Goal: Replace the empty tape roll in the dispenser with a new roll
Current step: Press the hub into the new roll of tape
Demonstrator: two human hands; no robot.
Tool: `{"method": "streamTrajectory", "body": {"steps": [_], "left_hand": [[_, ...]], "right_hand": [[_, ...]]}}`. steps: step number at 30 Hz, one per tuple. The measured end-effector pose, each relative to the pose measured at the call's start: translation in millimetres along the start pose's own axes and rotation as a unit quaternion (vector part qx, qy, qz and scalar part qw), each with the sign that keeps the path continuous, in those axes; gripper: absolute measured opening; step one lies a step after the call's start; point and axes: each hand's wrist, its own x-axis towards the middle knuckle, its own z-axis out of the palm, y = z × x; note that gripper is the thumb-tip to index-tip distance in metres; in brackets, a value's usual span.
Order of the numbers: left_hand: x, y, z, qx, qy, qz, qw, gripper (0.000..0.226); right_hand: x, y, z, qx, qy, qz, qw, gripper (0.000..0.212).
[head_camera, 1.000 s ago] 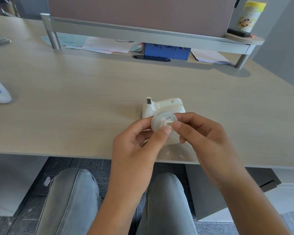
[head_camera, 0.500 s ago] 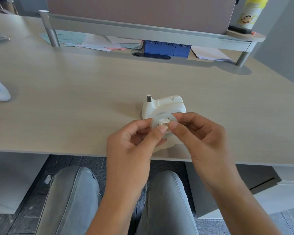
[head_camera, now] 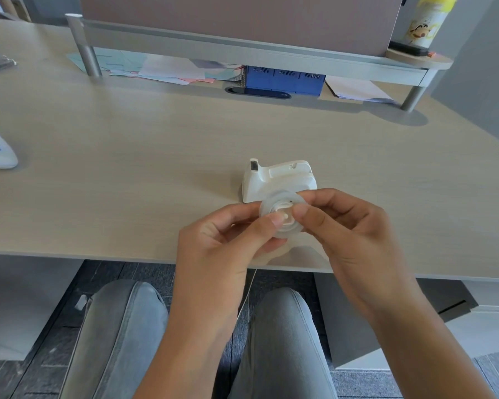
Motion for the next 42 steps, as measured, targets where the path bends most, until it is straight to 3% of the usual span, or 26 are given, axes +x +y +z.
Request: {"method": "streamTrajectory", "body": {"steps": [13, 42], "left_hand": [[1.1, 0.5, 0.2, 0.010, -0.030, -0.006, 0.999, 0.028], [2.7, -0.9, -3.8, 0.025, -0.075, -0.003, 0.997, 0.026]], "right_hand": [[2.9, 2.3, -4.9, 0.116, -0.024, 0.069, 0.991, 0.032], [-0.8, 0.7, -6.8, 0.151, -0.023, 0.100, 0.983, 0.027]]}}
